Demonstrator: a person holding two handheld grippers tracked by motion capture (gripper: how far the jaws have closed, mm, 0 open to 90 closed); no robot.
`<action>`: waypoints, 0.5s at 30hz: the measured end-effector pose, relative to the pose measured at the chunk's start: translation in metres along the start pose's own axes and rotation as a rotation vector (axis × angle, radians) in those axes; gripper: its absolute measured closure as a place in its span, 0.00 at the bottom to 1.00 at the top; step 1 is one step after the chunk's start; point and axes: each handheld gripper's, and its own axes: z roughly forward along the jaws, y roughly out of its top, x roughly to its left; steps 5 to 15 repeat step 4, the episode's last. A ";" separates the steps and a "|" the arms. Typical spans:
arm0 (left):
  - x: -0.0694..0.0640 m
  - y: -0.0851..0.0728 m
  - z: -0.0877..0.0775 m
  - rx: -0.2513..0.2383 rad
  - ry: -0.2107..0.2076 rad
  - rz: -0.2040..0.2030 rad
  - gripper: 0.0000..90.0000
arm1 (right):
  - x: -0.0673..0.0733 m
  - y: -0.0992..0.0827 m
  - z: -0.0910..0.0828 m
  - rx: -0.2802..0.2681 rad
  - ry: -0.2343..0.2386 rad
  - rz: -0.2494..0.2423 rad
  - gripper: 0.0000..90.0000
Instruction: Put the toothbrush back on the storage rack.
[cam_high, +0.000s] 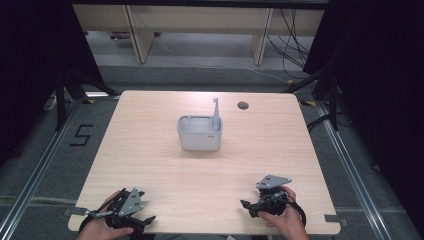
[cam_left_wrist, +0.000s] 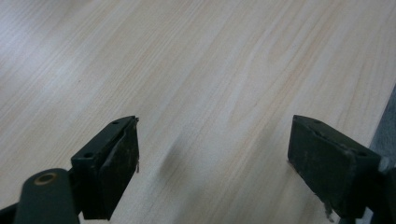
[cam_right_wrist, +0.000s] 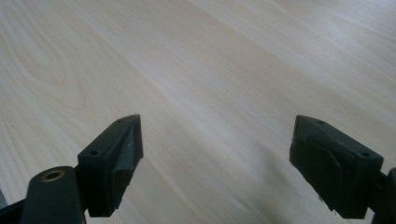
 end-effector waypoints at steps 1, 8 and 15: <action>0.000 0.000 0.000 0.000 0.001 -0.001 0.18 | 0.000 0.000 0.000 0.000 0.007 -0.001 0.20; 0.000 0.000 0.000 0.000 0.000 0.000 0.18 | -0.001 0.000 0.001 -0.005 0.009 -0.019 0.20; 0.000 0.000 0.000 0.000 0.000 0.000 0.18 | -0.001 0.000 0.001 -0.005 0.009 -0.019 0.20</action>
